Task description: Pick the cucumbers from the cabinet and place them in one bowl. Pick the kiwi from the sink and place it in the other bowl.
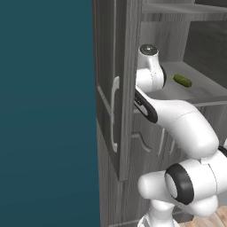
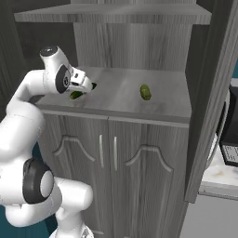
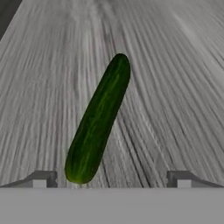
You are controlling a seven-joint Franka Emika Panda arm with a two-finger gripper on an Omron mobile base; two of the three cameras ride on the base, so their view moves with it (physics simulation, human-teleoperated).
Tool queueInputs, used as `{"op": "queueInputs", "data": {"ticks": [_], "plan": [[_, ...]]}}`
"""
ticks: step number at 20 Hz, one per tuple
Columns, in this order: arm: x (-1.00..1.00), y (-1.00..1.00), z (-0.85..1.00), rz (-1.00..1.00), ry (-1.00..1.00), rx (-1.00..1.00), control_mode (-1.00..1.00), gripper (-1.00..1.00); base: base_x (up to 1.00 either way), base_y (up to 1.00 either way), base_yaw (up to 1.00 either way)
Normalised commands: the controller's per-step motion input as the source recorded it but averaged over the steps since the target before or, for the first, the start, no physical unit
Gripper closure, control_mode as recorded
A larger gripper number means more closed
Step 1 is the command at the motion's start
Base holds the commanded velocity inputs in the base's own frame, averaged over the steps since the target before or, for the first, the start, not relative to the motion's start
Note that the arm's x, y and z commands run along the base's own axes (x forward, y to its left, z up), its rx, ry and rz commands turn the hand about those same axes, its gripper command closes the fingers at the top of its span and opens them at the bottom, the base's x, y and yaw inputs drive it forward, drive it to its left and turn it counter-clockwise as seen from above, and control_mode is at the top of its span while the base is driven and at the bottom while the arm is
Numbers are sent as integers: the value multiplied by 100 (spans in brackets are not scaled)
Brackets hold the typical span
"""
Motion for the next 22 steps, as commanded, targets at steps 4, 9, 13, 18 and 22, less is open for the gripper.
{"op": "queueInputs", "data": {"ticks": [4,9,13,18,22], "plan": [[30,0,-14,0,-5,1,-100,-100,0,0,0],[36,0,-16,0,-4,1,-100,-100,0,0,0],[35,0,-14,-1,-1,0,-100,-100,0,0,0],[29,0,-17,-1,-1,0,-100,-100,0,0,0],[4,0,-19,-5,0,0,-100,-100,0,0,0]]}}
